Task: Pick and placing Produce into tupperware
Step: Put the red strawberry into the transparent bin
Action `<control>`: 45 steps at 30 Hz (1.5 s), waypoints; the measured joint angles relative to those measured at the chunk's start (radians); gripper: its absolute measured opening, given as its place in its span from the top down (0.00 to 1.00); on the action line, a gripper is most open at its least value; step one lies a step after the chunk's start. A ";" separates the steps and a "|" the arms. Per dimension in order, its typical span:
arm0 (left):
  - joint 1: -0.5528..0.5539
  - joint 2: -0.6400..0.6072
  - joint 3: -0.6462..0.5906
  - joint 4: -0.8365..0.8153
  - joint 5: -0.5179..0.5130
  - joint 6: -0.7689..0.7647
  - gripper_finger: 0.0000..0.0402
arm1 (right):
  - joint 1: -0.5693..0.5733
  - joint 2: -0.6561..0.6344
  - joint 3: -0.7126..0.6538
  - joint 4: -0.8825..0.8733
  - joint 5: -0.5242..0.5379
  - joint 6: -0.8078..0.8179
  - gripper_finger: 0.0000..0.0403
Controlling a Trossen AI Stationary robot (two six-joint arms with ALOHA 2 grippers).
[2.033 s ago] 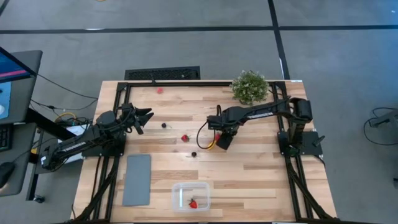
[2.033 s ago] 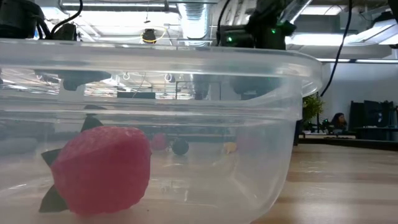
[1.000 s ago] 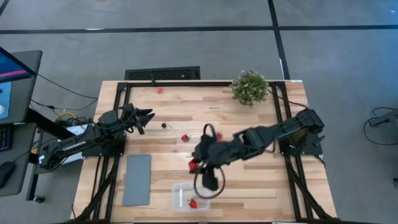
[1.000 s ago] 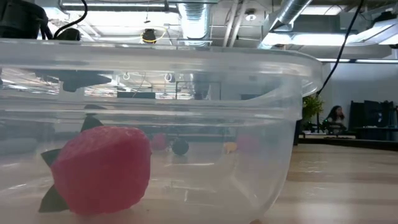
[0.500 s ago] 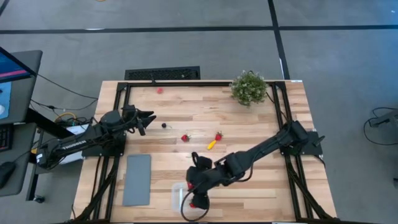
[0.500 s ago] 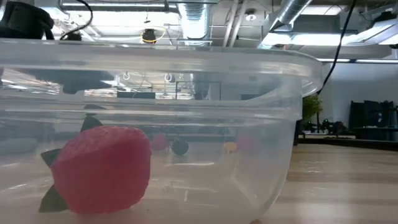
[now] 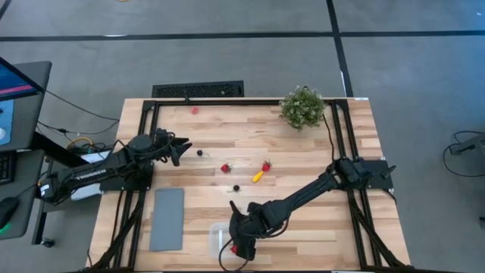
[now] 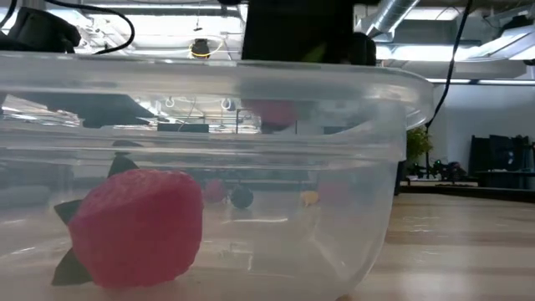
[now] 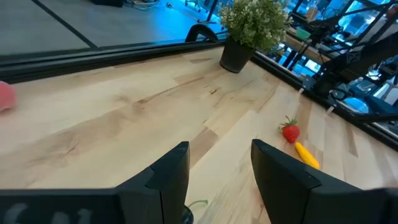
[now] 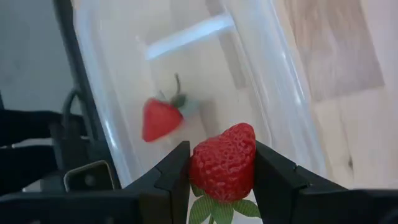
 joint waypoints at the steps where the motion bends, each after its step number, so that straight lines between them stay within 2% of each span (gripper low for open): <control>1: 0.000 0.000 0.000 0.000 0.000 0.000 0.59 | -0.001 0.013 0.005 0.010 -0.007 0.006 0.60; 4: 0.000 0.001 0.000 0.000 0.000 0.000 0.59 | -0.001 0.030 -0.002 -0.044 -0.014 0.021 0.60; 20: 0.000 0.009 0.000 0.000 -0.001 -0.006 0.59 | -0.001 0.051 0.002 0.018 -0.072 0.023 0.56; 26: 0.000 0.009 0.000 0.000 -0.001 -0.010 0.59 | -0.001 0.051 0.002 0.040 -0.127 0.021 0.54; 45: 0.000 0.009 0.000 0.000 -0.001 -0.010 0.59 | -0.003 0.042 0.002 0.039 -0.141 0.028 0.49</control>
